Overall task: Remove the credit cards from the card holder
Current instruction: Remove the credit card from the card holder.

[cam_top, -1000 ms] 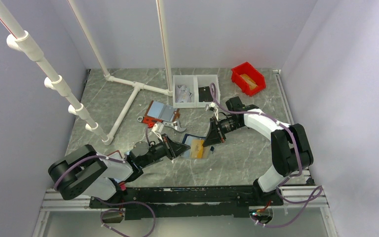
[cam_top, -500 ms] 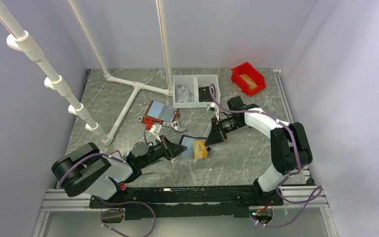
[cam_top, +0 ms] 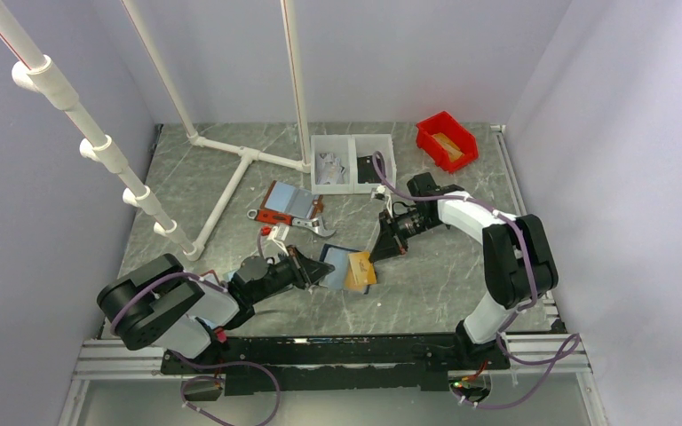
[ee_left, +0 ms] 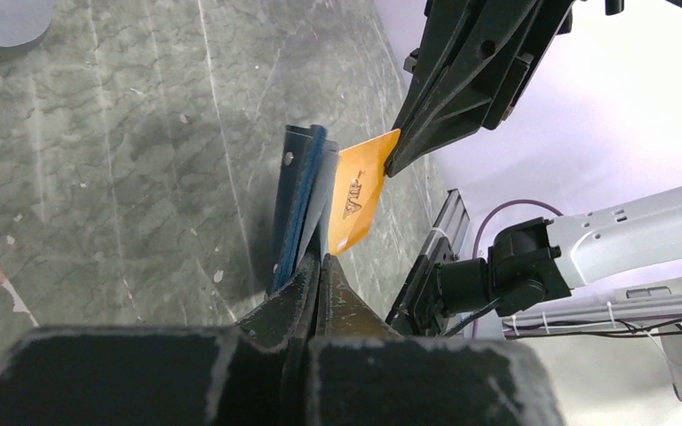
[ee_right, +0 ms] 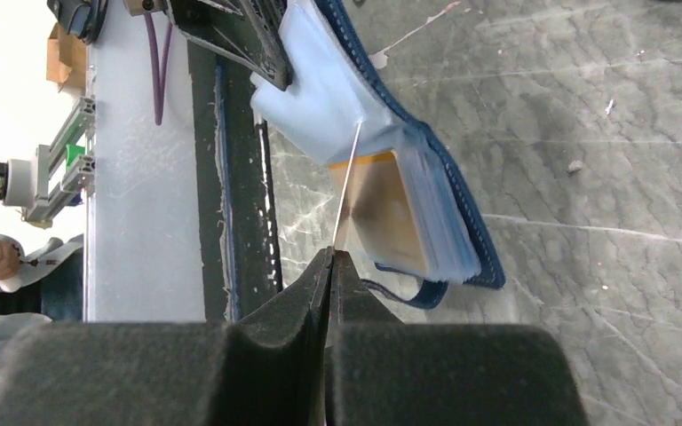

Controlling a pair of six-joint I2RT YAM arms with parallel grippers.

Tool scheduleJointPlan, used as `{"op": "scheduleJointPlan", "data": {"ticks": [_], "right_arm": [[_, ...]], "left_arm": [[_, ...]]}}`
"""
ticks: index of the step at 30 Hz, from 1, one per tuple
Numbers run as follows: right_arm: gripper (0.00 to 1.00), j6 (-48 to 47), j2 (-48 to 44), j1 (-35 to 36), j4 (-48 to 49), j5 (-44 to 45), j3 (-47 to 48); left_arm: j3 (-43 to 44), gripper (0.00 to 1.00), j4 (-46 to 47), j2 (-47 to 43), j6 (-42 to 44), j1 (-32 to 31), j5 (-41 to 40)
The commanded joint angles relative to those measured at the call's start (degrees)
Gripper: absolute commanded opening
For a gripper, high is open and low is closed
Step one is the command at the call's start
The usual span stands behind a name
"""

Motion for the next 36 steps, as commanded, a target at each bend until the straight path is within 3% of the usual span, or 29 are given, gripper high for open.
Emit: {"op": "scheduleJointPlan", "data": {"ticks": [1,17,30,36], "right_arm": [[0.0,-2.31,0.98,-0.27,-1.79,-0.04,2.64],[0.0,-2.65,0.01,-1.1,-2.17,-0.33,3.08],[0.0,-2.69,-2.48,-6.05,-2.58,-1.05,3.47],[0.0,-2.42,-4.55,-11.05,-3.04,-0.56,4.35]], "left_arm": [[-0.66,0.0,0.69,0.32,-0.93,0.42,-1.2],[1.36,0.0,-8.07,1.71,-1.65,0.8,-0.71],[2.41,0.0,-9.51,4.66,-2.41,0.77,3.3],[4.18,0.0,-18.65,0.37,-1.89,0.67,4.95]]}}
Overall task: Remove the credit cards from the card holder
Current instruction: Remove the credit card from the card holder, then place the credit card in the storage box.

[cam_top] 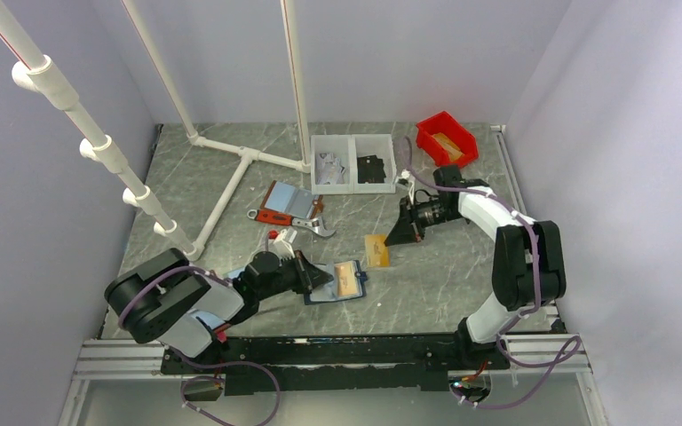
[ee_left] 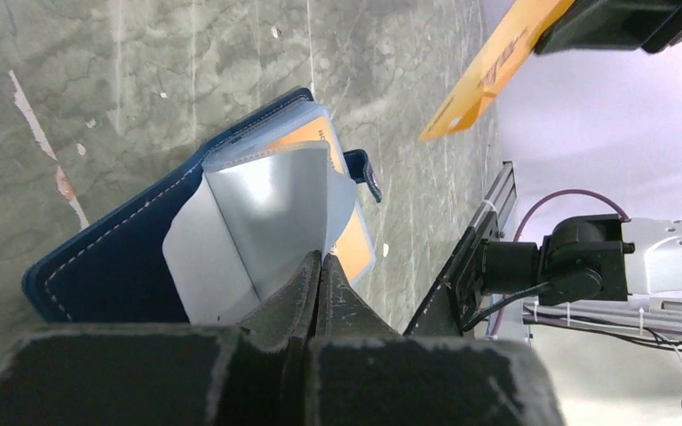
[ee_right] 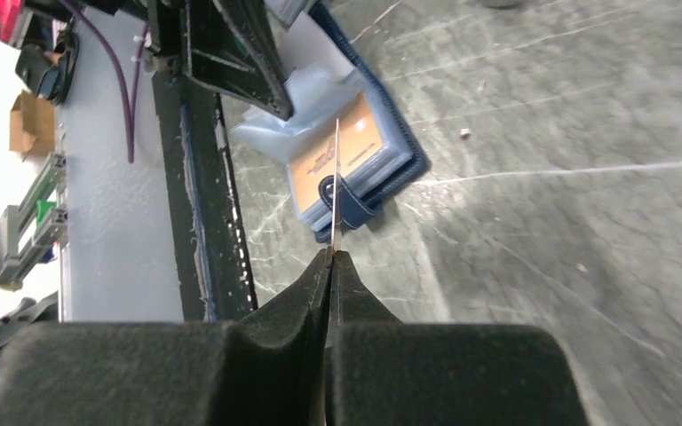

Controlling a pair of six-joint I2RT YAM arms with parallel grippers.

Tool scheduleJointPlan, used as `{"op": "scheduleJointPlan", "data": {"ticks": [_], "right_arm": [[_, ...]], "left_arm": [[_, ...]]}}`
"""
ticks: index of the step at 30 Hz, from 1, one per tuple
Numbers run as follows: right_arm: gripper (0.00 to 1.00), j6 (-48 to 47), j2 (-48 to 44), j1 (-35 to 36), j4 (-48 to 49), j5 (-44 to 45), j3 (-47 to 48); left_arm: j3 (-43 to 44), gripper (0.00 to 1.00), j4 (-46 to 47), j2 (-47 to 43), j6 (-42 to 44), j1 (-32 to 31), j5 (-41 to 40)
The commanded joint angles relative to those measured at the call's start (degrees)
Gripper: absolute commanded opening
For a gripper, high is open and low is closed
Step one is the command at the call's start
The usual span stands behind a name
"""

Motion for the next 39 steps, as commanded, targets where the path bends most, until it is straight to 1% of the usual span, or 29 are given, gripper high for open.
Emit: {"op": "scheduleJointPlan", "data": {"ticks": [1,7,10,14,18,28,32,39], "right_arm": [[0.0,-0.76,-3.71,-3.34,-0.3,-1.04,2.65],[0.0,0.89,-3.84,-5.85,0.34,2.24,5.63],[0.0,0.93,-2.15,-8.24,-0.64,3.95,9.98],[0.0,1.42,0.4,-11.72,-1.74,6.43,16.58],[0.0,4.22,2.87,-14.75,-0.25,8.79,22.76],[0.0,14.37,10.65,-21.72,9.9,16.39,36.49],[0.0,17.54,13.95,-23.38,14.65,19.63,40.07],[0.0,23.78,19.61,-25.25,23.99,24.19,45.01]], "left_arm": [[2.14,0.0,-9.49,-4.61,0.79,-0.13,3.01],[4.43,0.0,-26.57,-13.43,3.76,-0.25,2.66],[4.73,0.0,-30.35,-15.15,4.41,-0.26,3.02],[4.5,0.0,-32.35,-15.78,4.89,-0.27,2.91],[4.84,0.0,-33.55,-15.83,5.42,-0.2,3.09],[5.23,0.0,-36.5,-18.3,6.99,-0.19,2.9],[5.67,0.0,-38.14,-20.21,8.39,-0.21,2.51],[5.56,0.0,-37.17,-21.59,11.33,-0.04,4.54]]}}
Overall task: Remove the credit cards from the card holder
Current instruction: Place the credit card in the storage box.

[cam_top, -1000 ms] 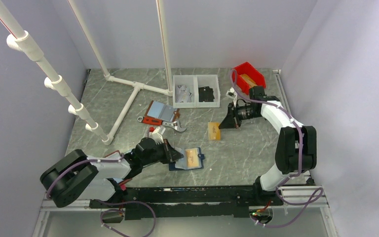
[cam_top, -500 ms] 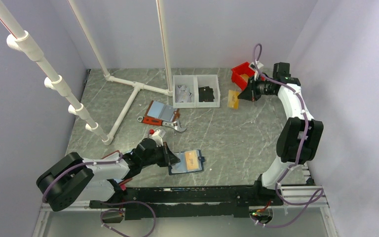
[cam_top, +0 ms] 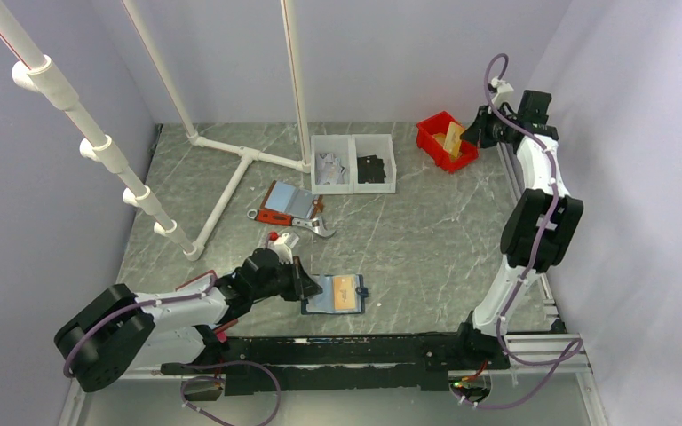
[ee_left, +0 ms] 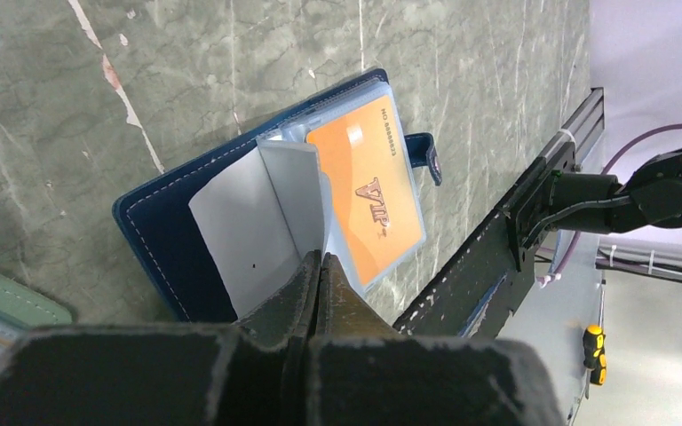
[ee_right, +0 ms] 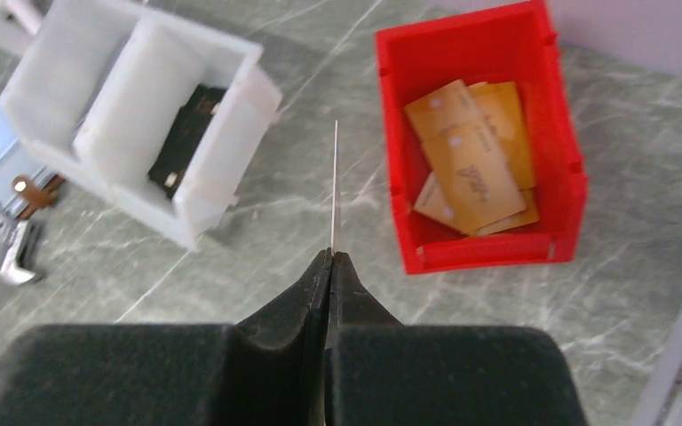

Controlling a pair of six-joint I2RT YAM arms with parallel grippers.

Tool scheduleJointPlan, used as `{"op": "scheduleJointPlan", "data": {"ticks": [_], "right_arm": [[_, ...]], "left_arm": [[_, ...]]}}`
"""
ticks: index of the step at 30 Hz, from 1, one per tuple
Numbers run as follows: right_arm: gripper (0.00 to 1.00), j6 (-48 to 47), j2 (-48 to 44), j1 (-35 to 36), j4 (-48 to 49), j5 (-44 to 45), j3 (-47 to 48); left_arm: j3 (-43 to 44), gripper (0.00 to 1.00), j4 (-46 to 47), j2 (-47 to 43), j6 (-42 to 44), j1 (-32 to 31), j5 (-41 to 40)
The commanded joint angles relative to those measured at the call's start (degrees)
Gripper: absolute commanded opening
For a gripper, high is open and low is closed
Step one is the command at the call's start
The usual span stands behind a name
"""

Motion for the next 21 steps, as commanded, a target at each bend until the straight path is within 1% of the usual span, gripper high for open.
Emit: {"op": "scheduleJointPlan", "data": {"ticks": [1,4,10,17,21], "right_arm": [[0.0,5.67,3.21,-0.77,9.19,4.04,5.26],[0.0,7.76,6.31,-0.77,11.21,5.23,8.28],[0.0,10.94,14.29,-0.75,11.1,5.8,16.94],[0.0,12.92,21.14,-0.62,10.7,3.83,20.53],[0.0,12.66,23.03,-0.13,9.58,2.15,20.87]], "left_arm": [[1.64,0.0,0.25,-0.99,2.83,-0.03,2.68],[1.72,0.0,0.99,-0.3,3.52,0.12,3.14],[3.1,0.0,1.14,1.12,5.99,0.44,5.12],[4.34,0.0,-0.42,1.26,7.71,1.15,6.18],[4.64,0.0,-1.08,1.35,8.03,1.68,6.75]]}}
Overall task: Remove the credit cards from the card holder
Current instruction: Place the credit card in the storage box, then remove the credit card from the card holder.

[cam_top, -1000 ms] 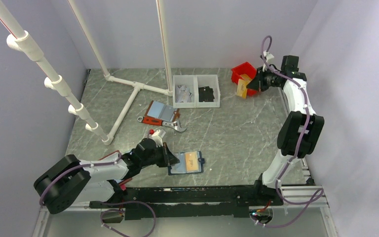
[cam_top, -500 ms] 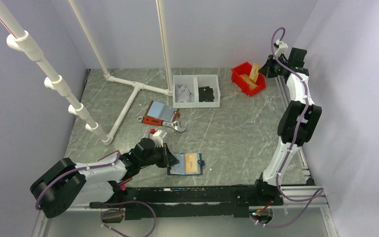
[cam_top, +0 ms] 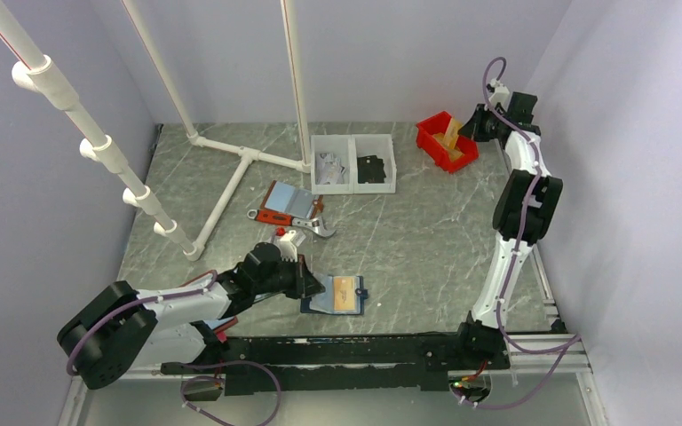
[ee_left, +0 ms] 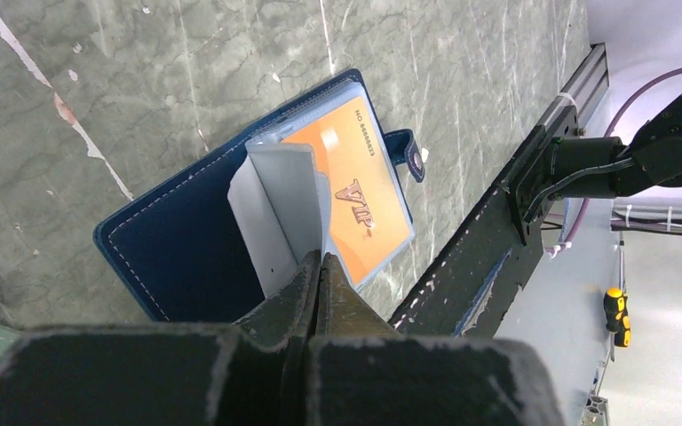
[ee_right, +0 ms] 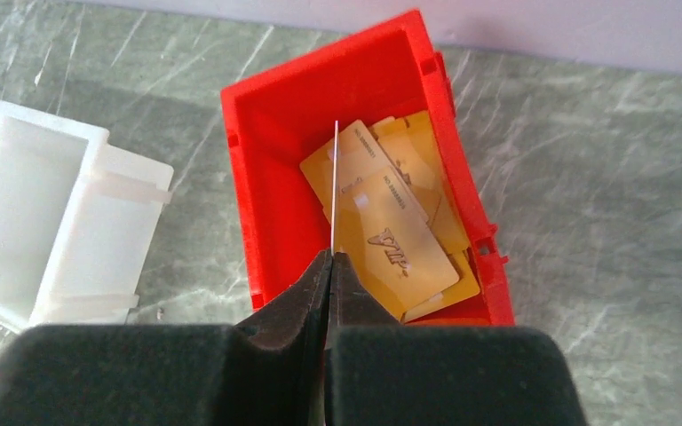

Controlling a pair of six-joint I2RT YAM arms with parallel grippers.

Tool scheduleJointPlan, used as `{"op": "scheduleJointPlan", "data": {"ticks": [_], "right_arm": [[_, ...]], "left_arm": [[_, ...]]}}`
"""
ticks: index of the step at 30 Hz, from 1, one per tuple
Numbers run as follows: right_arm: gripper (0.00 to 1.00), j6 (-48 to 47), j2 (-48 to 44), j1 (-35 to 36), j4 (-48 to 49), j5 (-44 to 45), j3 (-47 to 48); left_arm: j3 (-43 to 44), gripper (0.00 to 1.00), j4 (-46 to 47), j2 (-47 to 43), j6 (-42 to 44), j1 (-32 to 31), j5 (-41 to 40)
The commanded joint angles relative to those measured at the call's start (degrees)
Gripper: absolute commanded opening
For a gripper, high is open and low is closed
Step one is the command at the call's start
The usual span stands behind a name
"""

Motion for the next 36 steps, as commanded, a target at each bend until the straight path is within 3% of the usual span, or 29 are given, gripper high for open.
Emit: {"op": "scheduleJointPlan", "data": {"ticks": [1,3,4,8,11,16,32,36], "right_arm": [[0.0,0.84,1.37,0.55,-0.49,-2.97,3.29],[0.0,-0.74,2.64,1.05,-3.66,-2.37,5.11],[0.05,-2.01,3.09,1.39,-5.76,-0.03,6.44],[0.43,-5.02,-0.16,2.1,-6.27,9.41,4.78],[0.58,-6.8,-4.6,2.1,-5.77,12.4,1.87],[0.61,-9.66,-13.55,2.18,-6.67,9.64,-5.19],[0.6,-30.73,-51.99,9.34,-24.06,-17.86,-42.18],[0.59,-28.48,-60.57,11.07,-18.57,-22.74,-52.97]], "left_arm": [[1.91,0.0,0.3,0.17,1.63,0.85,1.99],[1.54,0.0,1.14,0.06,1.15,1.11,2.12],[1.3,0.0,1.75,0.04,0.88,1.22,2.23],[1.59,0.0,1.61,0.18,0.37,1.44,2.48],[1.2,0.0,2.24,0.15,-0.56,1.42,2.44],[-0.12,0.0,4.59,0.75,-2.55,1.56,2.08],[0.34,0.0,3.9,2.13,-7.14,1.56,0.01],[-0.28,0.0,3.52,0.66,-8.33,1.56,-0.43]]}}
